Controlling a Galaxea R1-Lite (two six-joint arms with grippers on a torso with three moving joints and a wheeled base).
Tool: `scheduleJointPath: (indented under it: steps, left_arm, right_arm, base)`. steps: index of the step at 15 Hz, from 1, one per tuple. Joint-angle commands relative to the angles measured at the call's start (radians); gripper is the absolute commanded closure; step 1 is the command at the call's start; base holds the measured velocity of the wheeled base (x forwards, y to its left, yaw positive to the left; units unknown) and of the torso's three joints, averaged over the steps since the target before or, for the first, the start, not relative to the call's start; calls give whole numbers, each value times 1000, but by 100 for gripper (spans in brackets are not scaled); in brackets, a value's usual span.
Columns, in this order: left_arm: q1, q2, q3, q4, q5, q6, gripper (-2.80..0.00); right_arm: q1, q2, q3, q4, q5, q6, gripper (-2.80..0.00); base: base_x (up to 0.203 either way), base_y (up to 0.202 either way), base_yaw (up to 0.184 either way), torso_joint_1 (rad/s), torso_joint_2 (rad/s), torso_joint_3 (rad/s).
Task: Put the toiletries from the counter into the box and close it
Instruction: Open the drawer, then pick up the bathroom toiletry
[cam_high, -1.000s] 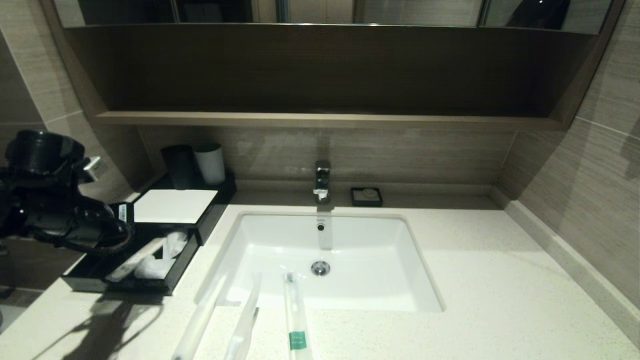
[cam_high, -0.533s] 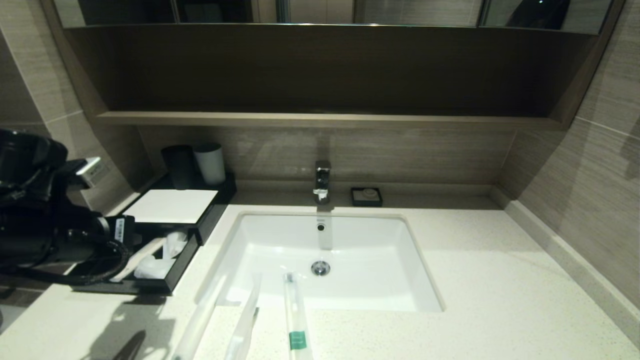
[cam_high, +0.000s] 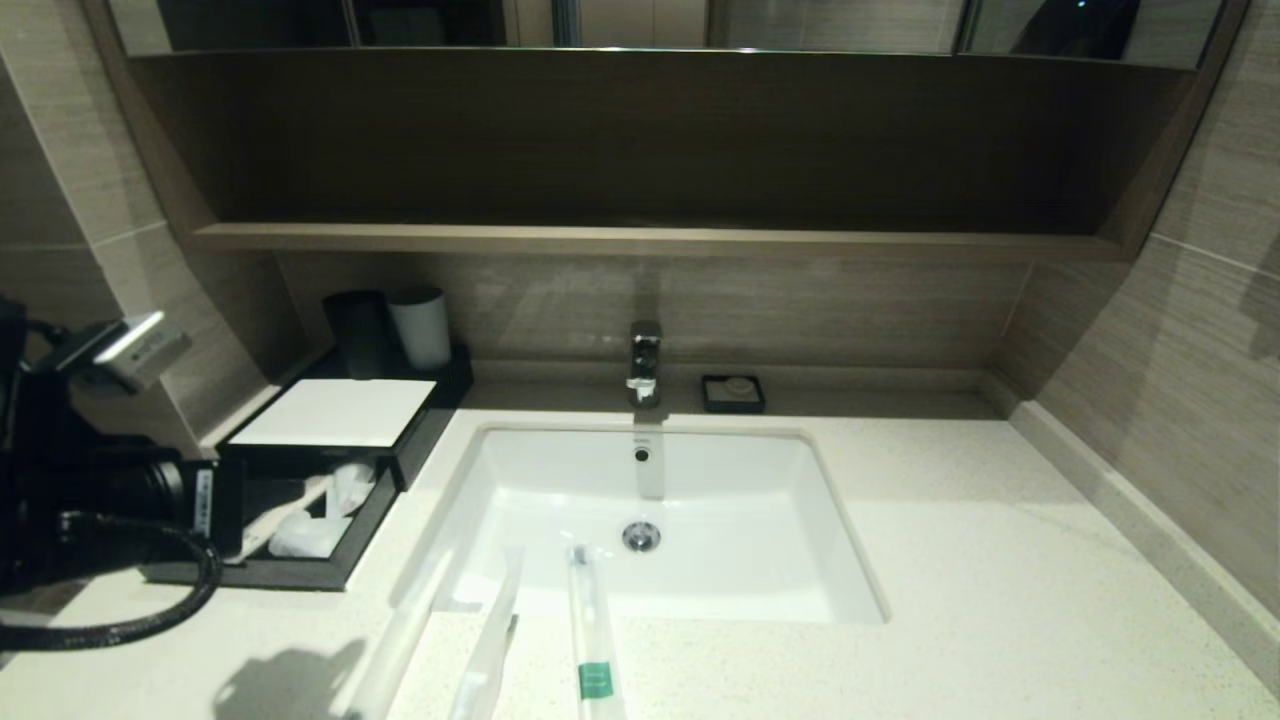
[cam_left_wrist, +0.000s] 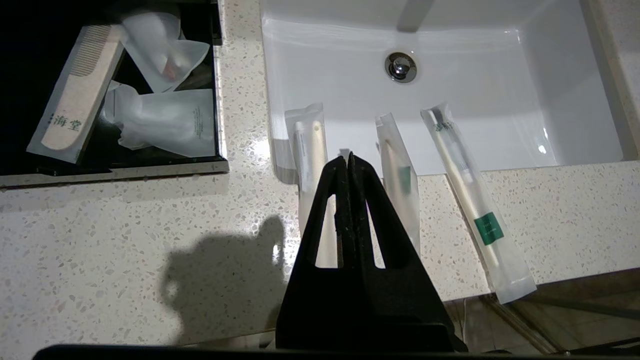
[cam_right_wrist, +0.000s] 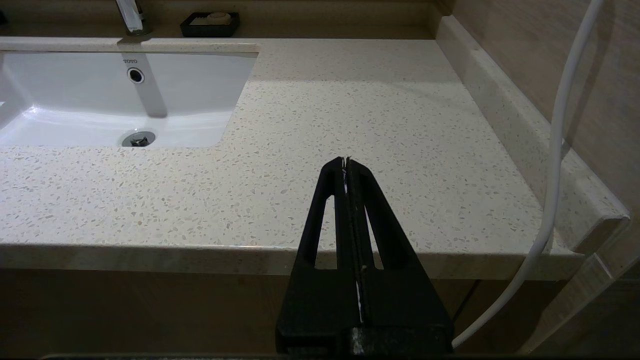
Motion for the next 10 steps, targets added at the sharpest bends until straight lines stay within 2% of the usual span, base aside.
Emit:
scheduleJointPath:
  steps: [1, 3, 6, 10]
  left_arm:
    - [-1, -19, 17, -2, 11, 0, 0]
    - [-2, 0, 36, -30, 21, -4, 0]
    - [-2, 36, 52, -89, 101, -25, 0]
    - [-41, 104, 32, 23, 104, -28, 0]
  right_arm:
    - [0, 0, 2, -1, 0, 0, 0]
    - [0, 0, 2, -1, 0, 0, 0]
    - [0, 0, 2, -1, 0, 0, 0]
    - [0, -1, 2, -1, 0, 0, 0]
  base:
    - [0, 0, 0, 0, 0, 0]
    - [0, 0, 0, 0, 0, 0]
    - [0, 0, 0, 0, 0, 0]
    - [0, 0, 0, 0, 0, 0]
